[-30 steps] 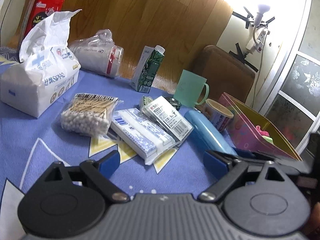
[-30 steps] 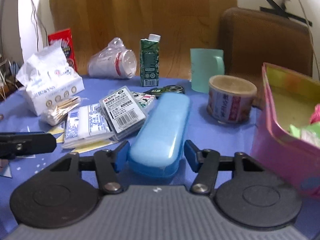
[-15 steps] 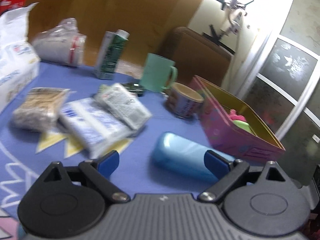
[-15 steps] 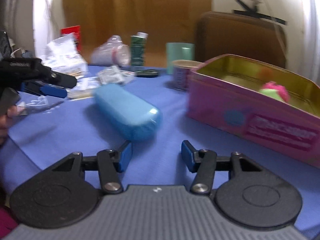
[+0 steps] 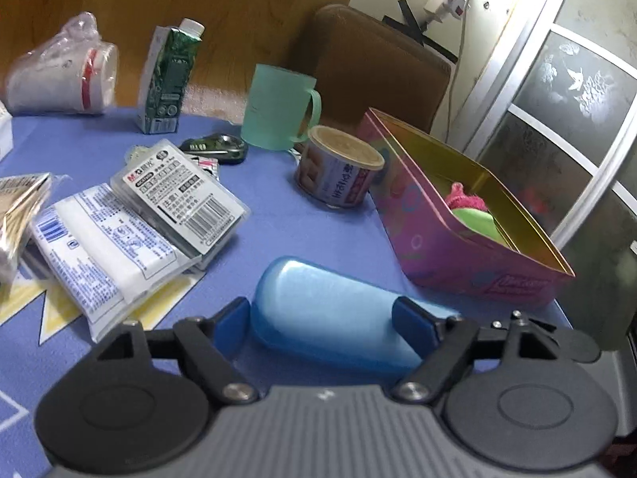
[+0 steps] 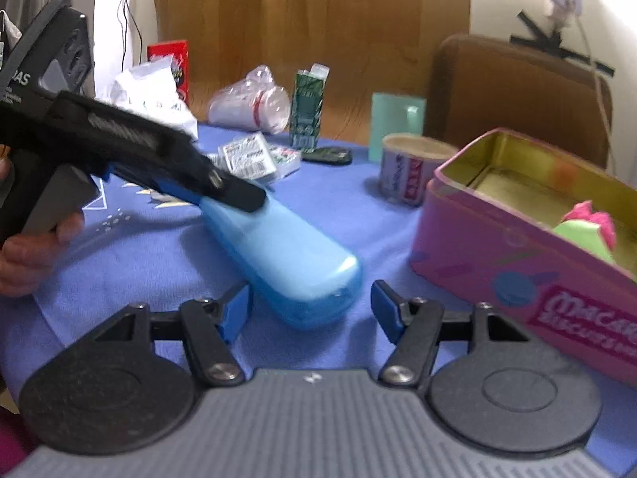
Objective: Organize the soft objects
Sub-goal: 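Grasp the blue pencil case with the left gripper, then lower the blue pencil case into the pink tin and release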
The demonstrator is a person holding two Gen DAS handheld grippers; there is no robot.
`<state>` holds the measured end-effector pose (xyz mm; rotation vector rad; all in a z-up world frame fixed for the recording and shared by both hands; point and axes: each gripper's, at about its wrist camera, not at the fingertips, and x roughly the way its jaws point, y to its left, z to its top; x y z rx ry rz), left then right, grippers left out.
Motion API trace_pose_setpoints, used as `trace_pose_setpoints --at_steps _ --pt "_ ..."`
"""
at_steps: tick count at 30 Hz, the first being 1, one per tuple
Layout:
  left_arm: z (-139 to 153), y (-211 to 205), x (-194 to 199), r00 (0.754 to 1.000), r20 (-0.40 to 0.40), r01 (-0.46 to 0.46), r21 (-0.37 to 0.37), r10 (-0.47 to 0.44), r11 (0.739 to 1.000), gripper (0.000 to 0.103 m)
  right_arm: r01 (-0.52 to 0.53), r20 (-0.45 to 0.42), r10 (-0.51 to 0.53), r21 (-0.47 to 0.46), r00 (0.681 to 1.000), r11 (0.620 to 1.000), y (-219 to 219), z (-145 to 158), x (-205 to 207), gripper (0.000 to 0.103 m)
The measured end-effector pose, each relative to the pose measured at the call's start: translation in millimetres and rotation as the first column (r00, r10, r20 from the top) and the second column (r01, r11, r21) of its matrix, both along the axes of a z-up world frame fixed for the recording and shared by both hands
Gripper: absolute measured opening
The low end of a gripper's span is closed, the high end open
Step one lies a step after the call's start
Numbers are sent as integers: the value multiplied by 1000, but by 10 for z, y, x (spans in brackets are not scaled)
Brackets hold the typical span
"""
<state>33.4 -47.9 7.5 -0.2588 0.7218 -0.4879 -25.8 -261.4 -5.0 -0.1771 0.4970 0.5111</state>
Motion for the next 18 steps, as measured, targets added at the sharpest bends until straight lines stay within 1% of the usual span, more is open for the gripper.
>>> trace_pose_setpoints --at_steps 3,8,11,14,16,18 --pt "102 -65 -31 1000 26 14 3 -14 1000 80 9 23 -9 22 1000 1000 -59 20 -76 65" --pt "462 -346 32 989 133 69 -2 -68 998 80 67 129 -77 81 989 994 -294 248 -183 65" --pt "655 -658 140 976 183 114 19 -115 993 80 125 192 -140 91 971 988 -473 373 -200 65" --pt "763 -1032 229 956 236 165 59 -174 985 80 193 224 -210 94 952 977 -696 445 -156 65" --pt "788 -1296 304 946 251 194 72 -206 978 80 240 229 -256 93 939 966 -867 473 -108 65" --pt "790 -1510 380 941 249 218 76 -230 973 80 281 233 -294 87 927 956 -1028 469 -64 65"
